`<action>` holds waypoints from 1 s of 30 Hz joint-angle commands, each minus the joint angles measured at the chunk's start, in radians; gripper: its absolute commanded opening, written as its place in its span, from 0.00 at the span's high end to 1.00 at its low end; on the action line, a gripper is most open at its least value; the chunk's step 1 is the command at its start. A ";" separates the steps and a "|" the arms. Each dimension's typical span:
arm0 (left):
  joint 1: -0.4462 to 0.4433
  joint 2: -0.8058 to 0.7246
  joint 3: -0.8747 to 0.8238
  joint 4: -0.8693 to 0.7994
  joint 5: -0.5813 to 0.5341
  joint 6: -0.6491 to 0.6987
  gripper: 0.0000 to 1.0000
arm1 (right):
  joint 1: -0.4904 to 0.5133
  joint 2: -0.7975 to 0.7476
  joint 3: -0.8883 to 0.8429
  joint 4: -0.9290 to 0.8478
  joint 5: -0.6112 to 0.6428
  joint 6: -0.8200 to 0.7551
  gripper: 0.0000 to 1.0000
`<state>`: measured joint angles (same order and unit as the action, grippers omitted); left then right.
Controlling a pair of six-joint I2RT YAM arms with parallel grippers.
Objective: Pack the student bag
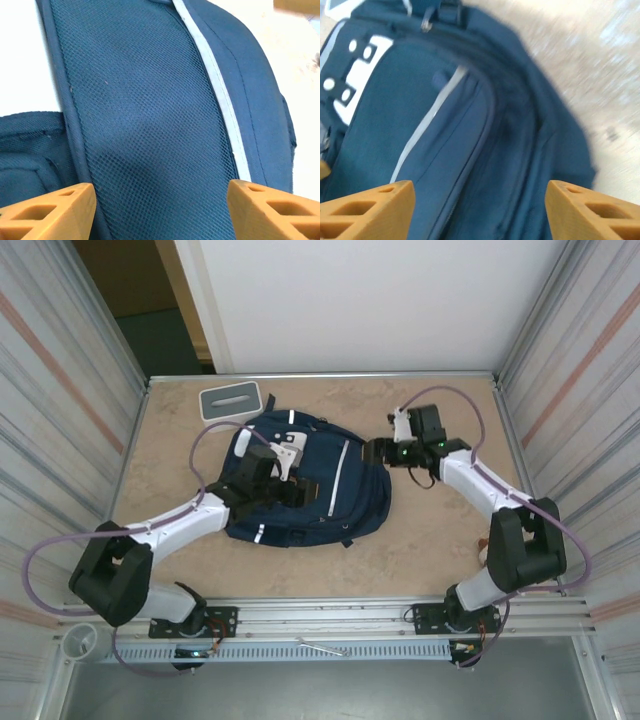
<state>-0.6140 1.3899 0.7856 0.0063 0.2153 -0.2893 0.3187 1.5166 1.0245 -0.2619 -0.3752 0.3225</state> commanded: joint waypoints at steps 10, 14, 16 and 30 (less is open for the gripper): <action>-0.042 0.054 -0.040 0.026 0.002 -0.037 0.31 | 0.044 0.255 0.128 0.072 -0.034 0.025 0.75; -0.103 0.078 -0.025 0.024 -0.028 -0.027 0.31 | 0.027 0.356 0.262 0.009 -0.047 -0.020 0.80; -0.143 0.073 0.001 0.013 -0.047 0.011 0.31 | 0.021 0.389 0.323 -0.037 -0.048 -0.047 0.80; -0.187 -0.041 0.005 0.044 -0.172 0.915 0.24 | -0.010 -0.017 0.058 -0.050 0.101 -0.060 0.37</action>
<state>-0.8043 1.3426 0.8032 0.0357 0.0322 0.3008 0.3237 1.5768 1.1511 -0.3153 -0.3092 0.2535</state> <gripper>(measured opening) 0.760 0.623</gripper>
